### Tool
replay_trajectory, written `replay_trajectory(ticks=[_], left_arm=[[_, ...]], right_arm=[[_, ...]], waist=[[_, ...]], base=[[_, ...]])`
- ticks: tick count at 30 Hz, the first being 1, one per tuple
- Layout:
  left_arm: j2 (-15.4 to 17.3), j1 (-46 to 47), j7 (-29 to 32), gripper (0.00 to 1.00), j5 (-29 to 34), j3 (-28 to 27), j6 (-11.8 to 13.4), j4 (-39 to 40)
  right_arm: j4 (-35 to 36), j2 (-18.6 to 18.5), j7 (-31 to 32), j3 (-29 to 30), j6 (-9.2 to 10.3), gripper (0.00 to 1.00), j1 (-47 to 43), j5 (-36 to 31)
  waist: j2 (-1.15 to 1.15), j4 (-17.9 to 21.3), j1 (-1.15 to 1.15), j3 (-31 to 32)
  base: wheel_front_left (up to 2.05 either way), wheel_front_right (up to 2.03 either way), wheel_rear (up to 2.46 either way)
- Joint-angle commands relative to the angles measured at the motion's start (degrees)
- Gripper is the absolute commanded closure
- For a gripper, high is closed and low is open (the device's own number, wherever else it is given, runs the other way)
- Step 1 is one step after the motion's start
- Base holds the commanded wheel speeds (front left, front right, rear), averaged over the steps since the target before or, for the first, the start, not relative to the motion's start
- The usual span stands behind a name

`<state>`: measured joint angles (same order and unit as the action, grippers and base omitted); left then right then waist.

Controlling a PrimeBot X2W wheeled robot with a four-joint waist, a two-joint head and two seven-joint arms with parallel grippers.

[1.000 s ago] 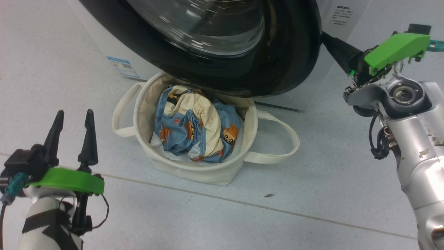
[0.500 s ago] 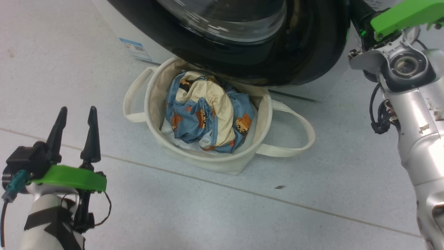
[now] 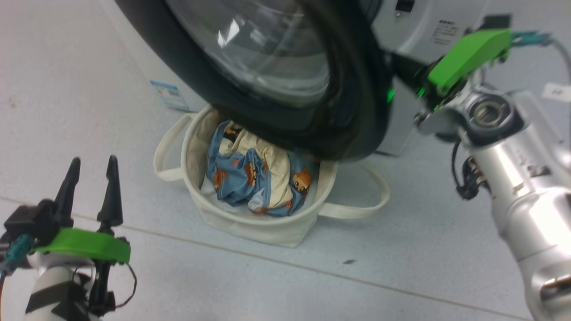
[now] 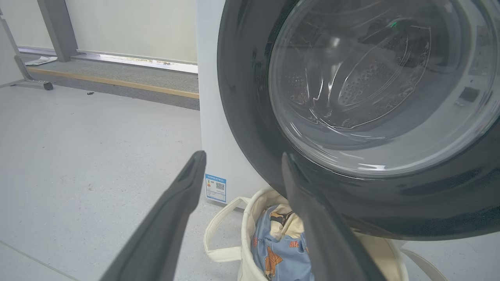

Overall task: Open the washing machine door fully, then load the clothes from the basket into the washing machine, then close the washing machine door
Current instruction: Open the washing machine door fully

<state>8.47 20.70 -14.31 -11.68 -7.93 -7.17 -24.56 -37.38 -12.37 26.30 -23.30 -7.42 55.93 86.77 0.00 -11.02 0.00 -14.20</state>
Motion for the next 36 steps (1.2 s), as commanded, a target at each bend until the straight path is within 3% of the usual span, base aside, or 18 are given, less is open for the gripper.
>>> replay_trajectory(ticks=[1, 10, 20, 36], left_arm=[[2.59, -0.34, -0.69, 0.0, 0.54, -2.46, -0.32, 1.32], [3.02, -2.32, -0.69, 0.0, 0.7, -3.59, -0.32, -0.66], [5.2, -3.72, -0.69, 0.0, 1.7, -3.5, -0.04, -2.08], [5.91, -5.52, -0.69, 0.0, 1.51, -5.6, 1.54, -2.31]], right_arm=[[2.6, 2.21, 2.24, -1.13, -0.07, 1.0, -1.12, 1.33], [4.6, 4.12, 10.25, -4.69, -0.07, 1.0, -6.1, 4.11], [11.57, 5.86, 11.56, -9.08, -0.07, 1.0, -10.83, 2.42], [12.21, 8.35, 8.53, -10.35, -0.07, 1.0, -14.41, 3.25]], waist=[[0.0, 0.66, 0.0, 1.69], [0.0, -0.83, 0.0, 6.14], [0.0, -6.48, 0.0, 9.71], [0.0, -15.37, 0.0, 13.0]], base=[[0.0, 0.0, 0.0], [0.0, 0.0, 0.0], [0.0, 0.0, 0.0], [0.0, 0.0, 0.0]])
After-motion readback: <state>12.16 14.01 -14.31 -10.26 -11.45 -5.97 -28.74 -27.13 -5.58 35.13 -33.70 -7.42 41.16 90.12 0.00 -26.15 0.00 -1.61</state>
